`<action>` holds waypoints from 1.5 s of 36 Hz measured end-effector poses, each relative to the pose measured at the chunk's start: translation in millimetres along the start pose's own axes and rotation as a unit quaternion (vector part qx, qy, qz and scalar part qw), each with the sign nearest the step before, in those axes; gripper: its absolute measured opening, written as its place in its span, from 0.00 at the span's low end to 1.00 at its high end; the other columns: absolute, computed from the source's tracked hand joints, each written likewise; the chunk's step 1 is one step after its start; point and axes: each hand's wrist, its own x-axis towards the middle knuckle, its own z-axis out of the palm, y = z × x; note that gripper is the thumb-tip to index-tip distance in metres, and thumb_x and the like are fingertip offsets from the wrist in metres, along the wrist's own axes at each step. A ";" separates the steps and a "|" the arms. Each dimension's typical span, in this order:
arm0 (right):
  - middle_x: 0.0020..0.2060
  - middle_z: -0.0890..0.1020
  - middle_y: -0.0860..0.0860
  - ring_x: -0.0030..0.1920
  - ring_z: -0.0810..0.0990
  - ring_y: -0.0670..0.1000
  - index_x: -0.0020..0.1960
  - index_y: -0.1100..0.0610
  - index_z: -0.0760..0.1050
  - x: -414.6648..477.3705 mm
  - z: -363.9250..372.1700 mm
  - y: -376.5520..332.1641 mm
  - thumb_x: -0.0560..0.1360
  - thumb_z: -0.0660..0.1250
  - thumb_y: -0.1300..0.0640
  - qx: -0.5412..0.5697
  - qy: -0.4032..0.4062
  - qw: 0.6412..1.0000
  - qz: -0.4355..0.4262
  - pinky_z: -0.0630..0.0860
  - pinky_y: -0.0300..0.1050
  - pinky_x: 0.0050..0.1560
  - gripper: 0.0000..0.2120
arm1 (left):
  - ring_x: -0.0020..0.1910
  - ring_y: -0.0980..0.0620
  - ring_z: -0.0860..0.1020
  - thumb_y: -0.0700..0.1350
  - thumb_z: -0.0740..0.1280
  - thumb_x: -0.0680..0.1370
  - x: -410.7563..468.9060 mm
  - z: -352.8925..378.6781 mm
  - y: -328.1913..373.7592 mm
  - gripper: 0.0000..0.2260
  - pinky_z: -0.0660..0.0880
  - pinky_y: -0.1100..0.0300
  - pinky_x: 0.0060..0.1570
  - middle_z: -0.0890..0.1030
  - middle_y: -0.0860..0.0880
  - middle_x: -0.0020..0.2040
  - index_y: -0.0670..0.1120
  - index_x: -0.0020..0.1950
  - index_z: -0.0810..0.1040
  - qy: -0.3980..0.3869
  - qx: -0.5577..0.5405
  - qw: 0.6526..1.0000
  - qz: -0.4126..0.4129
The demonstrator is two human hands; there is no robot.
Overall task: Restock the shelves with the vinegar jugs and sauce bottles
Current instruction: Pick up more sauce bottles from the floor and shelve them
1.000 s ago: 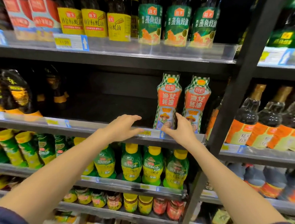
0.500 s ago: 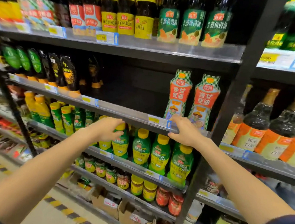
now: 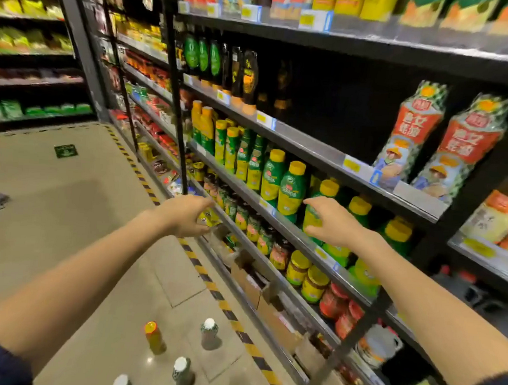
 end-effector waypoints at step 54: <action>0.64 0.74 0.57 0.62 0.73 0.57 0.69 0.58 0.67 68.9 332.6 -250.9 0.66 0.72 0.53 0.105 -0.315 0.943 -0.017 0.74 0.48 0.54 0.34 | 0.69 0.49 0.69 0.56 0.71 0.71 -151.4 294.6 -268.6 0.37 0.70 0.58 0.61 0.68 0.49 0.72 0.48 0.75 0.61 -0.301 -0.087 0.946 -0.083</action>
